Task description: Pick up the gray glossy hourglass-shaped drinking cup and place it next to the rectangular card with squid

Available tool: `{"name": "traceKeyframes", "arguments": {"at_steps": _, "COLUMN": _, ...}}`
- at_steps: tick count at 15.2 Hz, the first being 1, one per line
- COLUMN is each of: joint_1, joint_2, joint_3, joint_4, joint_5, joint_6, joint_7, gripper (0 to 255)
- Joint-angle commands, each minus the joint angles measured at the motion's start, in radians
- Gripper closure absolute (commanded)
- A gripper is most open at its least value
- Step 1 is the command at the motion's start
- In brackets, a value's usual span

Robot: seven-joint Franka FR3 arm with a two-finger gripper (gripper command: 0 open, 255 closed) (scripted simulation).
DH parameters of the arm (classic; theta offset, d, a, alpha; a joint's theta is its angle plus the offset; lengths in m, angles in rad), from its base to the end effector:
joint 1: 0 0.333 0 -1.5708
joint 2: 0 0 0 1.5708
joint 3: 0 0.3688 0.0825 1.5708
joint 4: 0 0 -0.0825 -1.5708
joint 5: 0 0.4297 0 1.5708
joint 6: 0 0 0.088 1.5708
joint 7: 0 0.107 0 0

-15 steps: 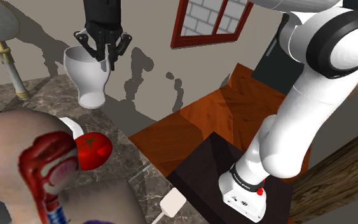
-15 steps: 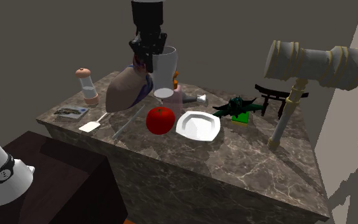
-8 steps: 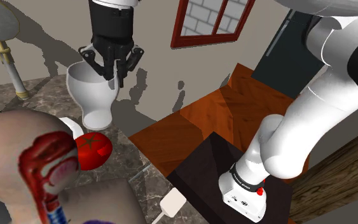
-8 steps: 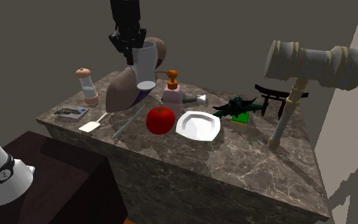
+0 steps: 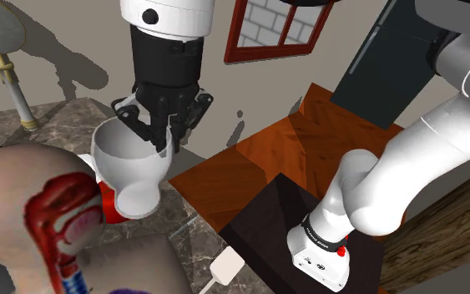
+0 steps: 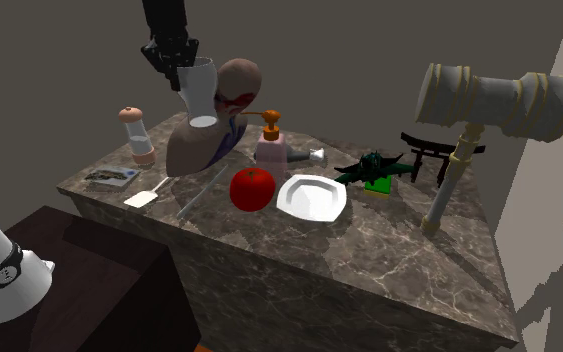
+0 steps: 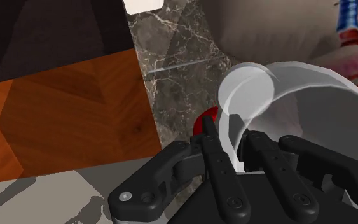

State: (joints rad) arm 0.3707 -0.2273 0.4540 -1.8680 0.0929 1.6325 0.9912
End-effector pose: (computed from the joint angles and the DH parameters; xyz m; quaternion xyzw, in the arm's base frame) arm 0.3317 0.4101 0.6418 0.9956 -0.0925 -0.0068 0.0138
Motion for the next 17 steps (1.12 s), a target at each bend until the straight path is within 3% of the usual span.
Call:
{"name": "traceKeyframes", "arguments": {"at_steps": 1, "joint_1": 0.019, "joint_2": -0.033, "joint_3": 0.021, "joint_4": -0.024, "joint_5": 0.020, "joint_6": -0.004, "joint_7": 0.036, "gripper": 255}}
{"name": "traceKeyframes", "arguments": {"at_steps": 9, "joint_1": 0.093, "joint_2": -0.118, "joint_3": 0.121, "joint_4": -0.073, "joint_5": 0.092, "joint_6": -0.017, "joint_7": 0.193, "gripper": 255}}
{"name": "traceKeyframes", "arguments": {"at_steps": 17, "joint_1": 0.155, "joint_2": -0.135, "joint_3": 0.251, "joint_4": -0.051, "joint_5": 0.144, "joint_6": -0.027, "joint_7": 0.378, "gripper": 255}}
